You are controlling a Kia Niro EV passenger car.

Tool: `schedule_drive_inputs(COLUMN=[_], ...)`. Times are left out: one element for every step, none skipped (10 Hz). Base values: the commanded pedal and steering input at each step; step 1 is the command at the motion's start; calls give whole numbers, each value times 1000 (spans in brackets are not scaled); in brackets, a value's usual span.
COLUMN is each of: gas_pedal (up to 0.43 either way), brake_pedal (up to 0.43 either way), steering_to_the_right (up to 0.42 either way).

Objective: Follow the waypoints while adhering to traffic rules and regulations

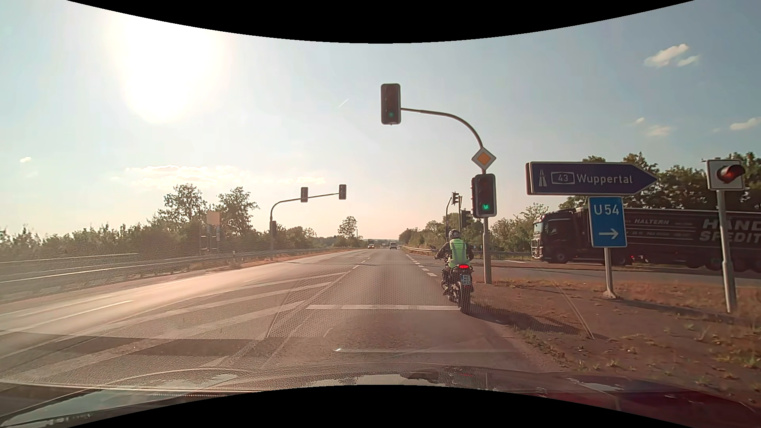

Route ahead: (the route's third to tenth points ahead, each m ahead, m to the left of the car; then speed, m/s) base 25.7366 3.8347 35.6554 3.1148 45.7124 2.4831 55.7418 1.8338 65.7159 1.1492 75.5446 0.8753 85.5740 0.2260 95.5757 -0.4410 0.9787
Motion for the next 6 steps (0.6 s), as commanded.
schedule_drive_inputs(gas_pedal=[409,409,409,409,441,461], brake_pedal=[0,0,0,0,0,0], steering_to_the_right=[-3,-3,-3,-3,-3,-3])
